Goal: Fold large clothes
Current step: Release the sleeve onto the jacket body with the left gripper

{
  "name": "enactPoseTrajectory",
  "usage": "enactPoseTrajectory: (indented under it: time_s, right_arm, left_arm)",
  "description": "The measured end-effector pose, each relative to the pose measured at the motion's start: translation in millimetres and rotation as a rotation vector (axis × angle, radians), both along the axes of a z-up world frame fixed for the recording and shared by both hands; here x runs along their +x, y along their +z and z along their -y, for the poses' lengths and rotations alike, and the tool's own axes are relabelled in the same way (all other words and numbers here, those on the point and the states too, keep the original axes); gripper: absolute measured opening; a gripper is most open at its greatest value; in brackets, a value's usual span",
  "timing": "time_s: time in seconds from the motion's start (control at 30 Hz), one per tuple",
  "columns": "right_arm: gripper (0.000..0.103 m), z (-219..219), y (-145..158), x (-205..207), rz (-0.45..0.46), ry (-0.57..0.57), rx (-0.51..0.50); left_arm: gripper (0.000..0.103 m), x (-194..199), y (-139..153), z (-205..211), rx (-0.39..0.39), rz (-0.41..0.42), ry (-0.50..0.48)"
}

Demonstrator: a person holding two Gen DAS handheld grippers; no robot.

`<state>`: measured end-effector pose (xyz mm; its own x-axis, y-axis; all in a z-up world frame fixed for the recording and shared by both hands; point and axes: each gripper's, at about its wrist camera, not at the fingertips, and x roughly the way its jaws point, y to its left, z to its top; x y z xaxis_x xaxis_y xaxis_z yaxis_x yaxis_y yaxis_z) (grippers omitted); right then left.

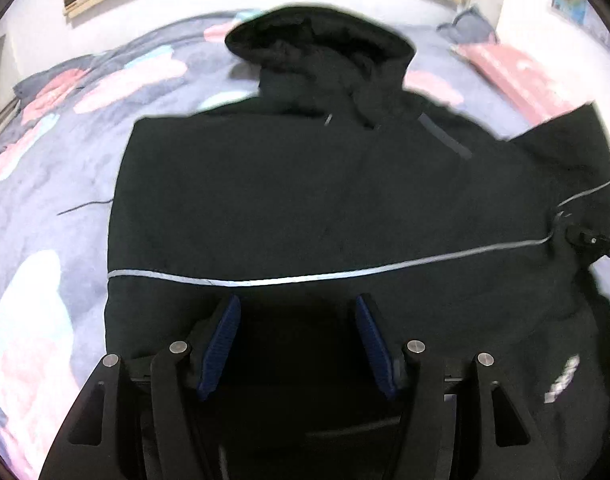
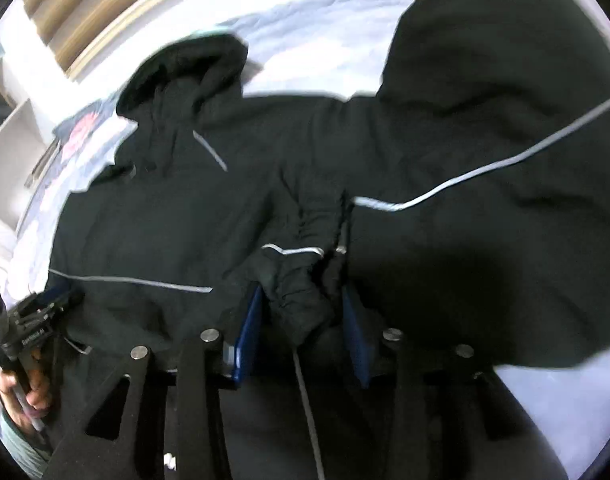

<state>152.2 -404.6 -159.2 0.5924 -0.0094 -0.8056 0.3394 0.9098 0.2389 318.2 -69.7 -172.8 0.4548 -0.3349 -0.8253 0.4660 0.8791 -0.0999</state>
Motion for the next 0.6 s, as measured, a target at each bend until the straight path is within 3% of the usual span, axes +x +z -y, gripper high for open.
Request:
enactPoseTrajectory:
  time_s: [0.07, 0.17, 0.27, 0.37, 0.47, 0.6]
  right_arm:
    - [0.057, -13.3, 26.0, -6.6, 0.061, 0.013, -0.073]
    - [0.057, -44.4, 40.9, 5.8, 0.072, 0.082, -0.159]
    - [0.057, -68.3, 10.0, 29.6, 0.000, 0.131, -0.197]
    - [0.056, -72.4, -43.8, 42.5, -0.121, 0.125, -0.201]
    - [0.056, -77.8, -46.7, 39.3, -0.115, 0.137, -0.254]
    - [0.056, -66.8, -30.6, 29.3, -0.107, 0.162, -0.166]
  left_arm:
    - [0.061, -8.0, 16.3, -0.2, -0.078, 0.009, -0.010]
    - [0.061, -18.2, 32.6, 12.9, -0.119, 0.039, -0.030]
    - [0.061, -21.8, 19.1, 30.8, -0.065, 0.042, -0.035]
    - [0.061, -9.9, -32.5, 42.9, 0.014, -0.069, -0.015]
    - [0.062, -9.7, -35.1, 44.3, 0.017, -0.048, -0.010]
    - [0.062, -13.5, -22.9, 50.2, 0.055, -0.043, 0.031]
